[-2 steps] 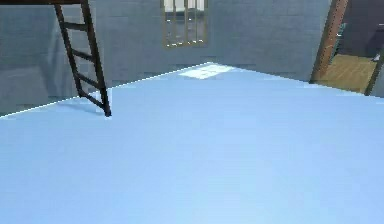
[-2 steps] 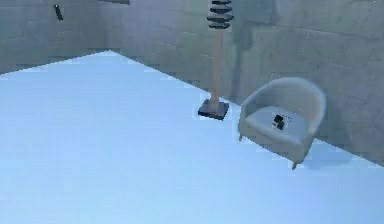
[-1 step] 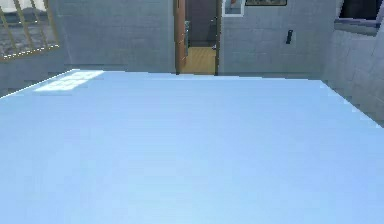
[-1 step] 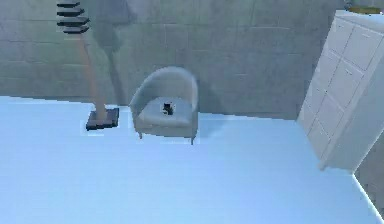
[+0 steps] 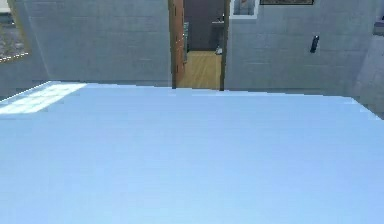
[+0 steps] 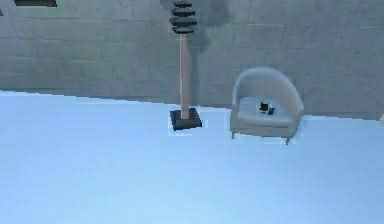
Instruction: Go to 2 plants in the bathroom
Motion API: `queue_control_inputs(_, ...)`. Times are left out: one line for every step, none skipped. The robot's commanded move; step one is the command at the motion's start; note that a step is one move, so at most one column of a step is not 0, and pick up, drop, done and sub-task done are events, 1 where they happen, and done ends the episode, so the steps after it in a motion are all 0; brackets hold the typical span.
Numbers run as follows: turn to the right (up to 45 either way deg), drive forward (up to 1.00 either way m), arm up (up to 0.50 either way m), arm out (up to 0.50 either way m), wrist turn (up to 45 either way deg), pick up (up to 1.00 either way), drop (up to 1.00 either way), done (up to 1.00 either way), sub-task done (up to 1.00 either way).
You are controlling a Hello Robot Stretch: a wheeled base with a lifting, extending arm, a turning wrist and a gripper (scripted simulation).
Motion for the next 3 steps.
queue_control_inputs(0.0,1.00,0.00,0.00,0.0,0.00,0.00,0.00,0.00)
queue_control_inputs(3.0,0.00,0.00,0.00,0.0,0.00,0.00,0.00,0.00)
queue_control_inputs(0.0,1.00,0.00,0.00,0.0,0.00,0.00,0.00,0.00)
